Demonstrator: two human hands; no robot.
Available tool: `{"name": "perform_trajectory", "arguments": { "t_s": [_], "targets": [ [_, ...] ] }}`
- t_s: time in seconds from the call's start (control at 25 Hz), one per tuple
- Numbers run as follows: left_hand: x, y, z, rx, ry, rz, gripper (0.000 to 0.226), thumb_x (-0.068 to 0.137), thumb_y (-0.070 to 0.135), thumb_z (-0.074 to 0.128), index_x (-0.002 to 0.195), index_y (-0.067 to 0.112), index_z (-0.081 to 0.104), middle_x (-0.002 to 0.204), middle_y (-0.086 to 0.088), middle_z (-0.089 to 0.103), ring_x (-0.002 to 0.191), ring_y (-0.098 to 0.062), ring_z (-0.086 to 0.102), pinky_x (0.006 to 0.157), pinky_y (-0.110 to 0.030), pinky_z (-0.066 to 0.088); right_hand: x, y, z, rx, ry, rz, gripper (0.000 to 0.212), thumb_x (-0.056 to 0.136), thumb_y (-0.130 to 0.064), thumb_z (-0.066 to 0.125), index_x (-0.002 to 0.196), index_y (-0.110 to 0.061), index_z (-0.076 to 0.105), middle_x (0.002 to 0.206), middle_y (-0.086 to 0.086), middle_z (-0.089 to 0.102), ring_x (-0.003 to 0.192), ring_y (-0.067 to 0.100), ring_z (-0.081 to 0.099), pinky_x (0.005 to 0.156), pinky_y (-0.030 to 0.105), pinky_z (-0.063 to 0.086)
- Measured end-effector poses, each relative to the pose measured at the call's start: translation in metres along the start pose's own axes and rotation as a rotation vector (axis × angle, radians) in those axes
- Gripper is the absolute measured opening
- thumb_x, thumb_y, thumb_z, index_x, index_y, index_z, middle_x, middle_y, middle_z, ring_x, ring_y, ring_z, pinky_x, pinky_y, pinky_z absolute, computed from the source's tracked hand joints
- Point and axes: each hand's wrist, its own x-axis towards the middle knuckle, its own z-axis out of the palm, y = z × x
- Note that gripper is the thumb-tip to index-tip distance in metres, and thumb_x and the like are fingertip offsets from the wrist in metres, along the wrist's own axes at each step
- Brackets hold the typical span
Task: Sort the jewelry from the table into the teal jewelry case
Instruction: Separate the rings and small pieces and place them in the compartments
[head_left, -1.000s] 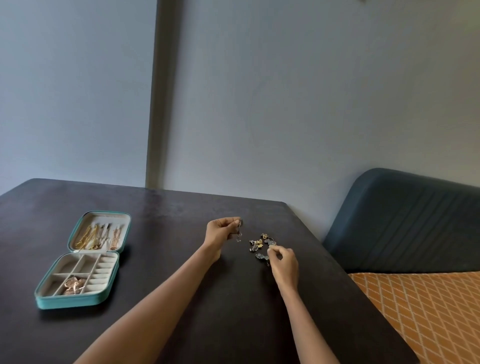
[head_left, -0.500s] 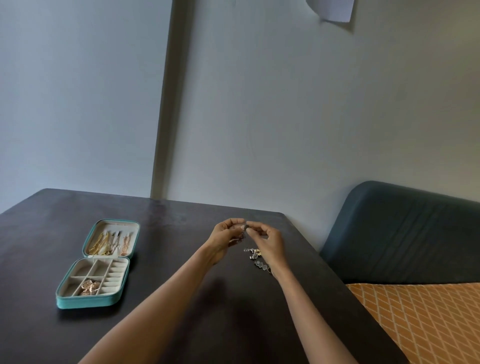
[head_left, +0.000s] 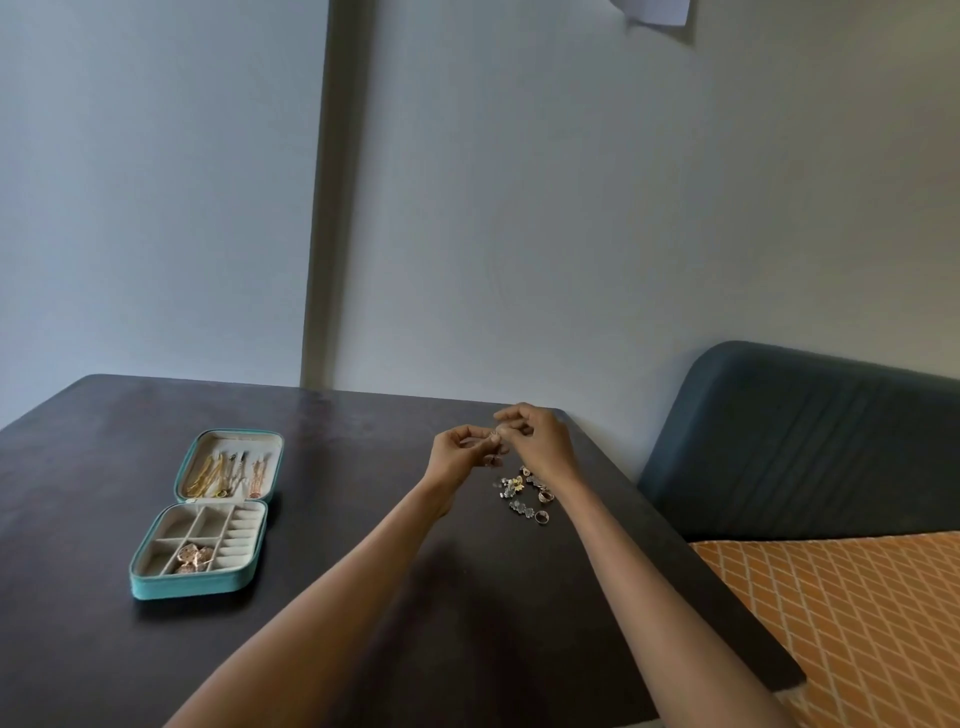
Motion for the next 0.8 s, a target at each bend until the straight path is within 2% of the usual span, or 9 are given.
{"name": "perform_trajectory", "arguments": {
  "t_s": [0.12, 0.2, 0.28, 0.4, 0.48, 0.64, 0.8],
  "targets": [
    [0.003, -0.006, -0.002, 0.041, 0.03, -0.014, 0.009, 0.086, 0.003, 0.063, 0.08, 0.008, 0.06, 0.073, -0.009, 0.067, 0.056, -0.012, 0.06, 0.054, -0.022, 0.048, -0.003, 0.022, 0.0, -0.052, 0.047, 0.076, 0.017, 0.087, -0.01, 0.061, 0.101, -0.014, 0.069, 0.092, 0.003, 0.071, 0.08, 0.008, 0.06, 0.07, 0.016, 0.043],
    [0.007, -0.011, -0.005, 0.097, 0.041, -0.003, 0.011, 0.085, 0.001, 0.064, 0.078, 0.008, 0.06, 0.071, -0.008, 0.061, 0.057, -0.01, 0.057, 0.053, -0.017, 0.048, -0.009, 0.044, 0.002, -0.131, 0.042, 0.165, 0.017, 0.087, -0.011, 0.062, 0.1, -0.016, 0.071, 0.097, 0.002, 0.071, 0.082, 0.009, 0.061, 0.069, 0.019, 0.045],
    [0.012, -0.017, -0.009, 0.134, 0.059, 0.007, 0.013, 0.084, -0.002, 0.064, 0.078, 0.009, 0.061, 0.069, -0.006, 0.057, 0.06, -0.008, 0.056, 0.056, -0.01, 0.048, -0.014, 0.065, 0.008, -0.238, -0.008, 0.238, 0.014, 0.087, -0.017, 0.063, 0.098, -0.021, 0.072, 0.104, -0.001, 0.072, 0.094, 0.012, 0.065, 0.076, 0.022, 0.048],
    [0.019, -0.025, -0.012, 0.144, 0.06, 0.018, 0.014, 0.083, -0.005, 0.064, 0.076, 0.008, 0.062, 0.065, -0.007, 0.056, 0.051, -0.005, 0.054, 0.053, -0.012, 0.047, -0.017, 0.075, 0.016, -0.394, -0.024, 0.315, 0.016, 0.088, -0.027, 0.063, 0.101, -0.026, 0.072, 0.115, -0.007, 0.068, 0.108, 0.017, 0.062, 0.076, 0.024, 0.045],
    [0.023, -0.029, -0.014, 0.161, 0.062, 0.016, 0.013, 0.082, -0.004, 0.065, 0.076, 0.008, 0.063, 0.064, -0.006, 0.057, 0.05, -0.005, 0.054, 0.054, -0.014, 0.047, -0.011, 0.079, 0.021, -0.412, -0.039, 0.325, 0.017, 0.087, -0.029, 0.063, 0.103, -0.028, 0.071, 0.114, -0.006, 0.068, 0.109, 0.017, 0.061, 0.077, 0.026, 0.045],
    [0.033, -0.037, -0.018, 0.185, 0.056, 0.005, 0.012, 0.082, -0.001, 0.067, 0.077, 0.01, 0.066, 0.069, -0.005, 0.062, 0.058, -0.006, 0.058, 0.066, -0.016, 0.05, -0.004, 0.08, 0.031, -0.533, -0.143, 0.261, 0.019, 0.086, -0.031, 0.065, 0.104, -0.03, 0.071, 0.109, -0.008, 0.07, 0.105, 0.015, 0.062, 0.073, 0.024, 0.043],
    [0.035, -0.039, -0.022, 0.18, 0.051, -0.002, 0.012, 0.08, -0.002, 0.068, 0.077, 0.009, 0.066, 0.069, -0.005, 0.062, 0.054, -0.002, 0.058, 0.062, -0.012, 0.05, -0.002, 0.085, 0.034, -0.521, -0.093, 0.28, 0.014, 0.086, -0.028, 0.065, 0.098, -0.026, 0.073, 0.104, -0.004, 0.071, 0.101, 0.018, 0.064, 0.069, 0.024, 0.042]
  ]
}}
